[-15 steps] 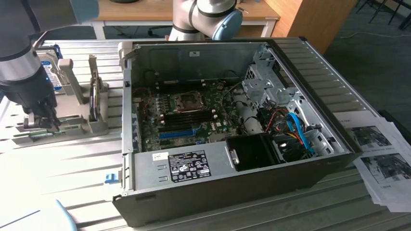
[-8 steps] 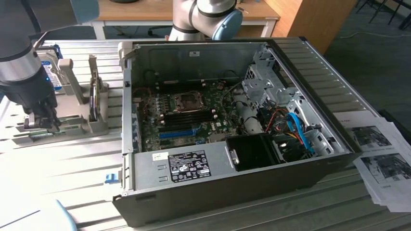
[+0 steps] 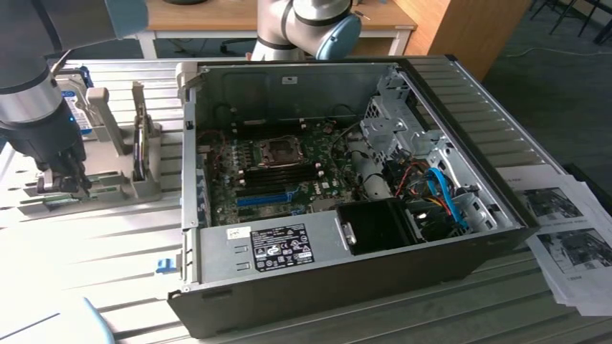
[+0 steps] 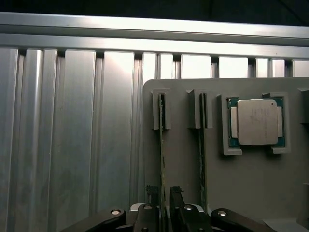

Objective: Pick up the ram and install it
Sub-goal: 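Pick up the ram and move it above insertion slot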

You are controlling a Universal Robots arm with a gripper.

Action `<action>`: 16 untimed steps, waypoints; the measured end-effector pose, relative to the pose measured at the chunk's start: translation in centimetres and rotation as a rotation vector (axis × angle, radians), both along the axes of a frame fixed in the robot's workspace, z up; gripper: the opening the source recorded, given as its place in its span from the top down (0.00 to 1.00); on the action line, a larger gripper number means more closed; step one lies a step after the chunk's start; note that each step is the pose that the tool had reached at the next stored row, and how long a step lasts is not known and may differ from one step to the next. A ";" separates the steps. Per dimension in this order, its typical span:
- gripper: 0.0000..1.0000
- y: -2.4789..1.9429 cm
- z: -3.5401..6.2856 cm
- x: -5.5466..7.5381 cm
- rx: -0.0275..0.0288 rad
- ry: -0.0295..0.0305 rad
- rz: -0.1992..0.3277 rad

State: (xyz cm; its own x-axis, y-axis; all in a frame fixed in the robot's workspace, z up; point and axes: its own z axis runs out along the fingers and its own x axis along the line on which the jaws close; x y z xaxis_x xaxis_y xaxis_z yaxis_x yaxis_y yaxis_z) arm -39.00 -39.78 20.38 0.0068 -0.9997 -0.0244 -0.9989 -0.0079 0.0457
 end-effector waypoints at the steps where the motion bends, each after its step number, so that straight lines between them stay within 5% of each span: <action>1: 0.77 0.00 0.00 0.0 -0.0001 0.0001 0.000; 16: 0.77 0.20 -0.36 0.0 0.0000 -0.0001 0.000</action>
State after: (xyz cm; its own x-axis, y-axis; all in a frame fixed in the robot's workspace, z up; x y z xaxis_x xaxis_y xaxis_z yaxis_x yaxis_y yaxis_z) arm -39.00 -39.58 20.02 0.0069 -0.9997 -0.0244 -0.9989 -0.0080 0.0455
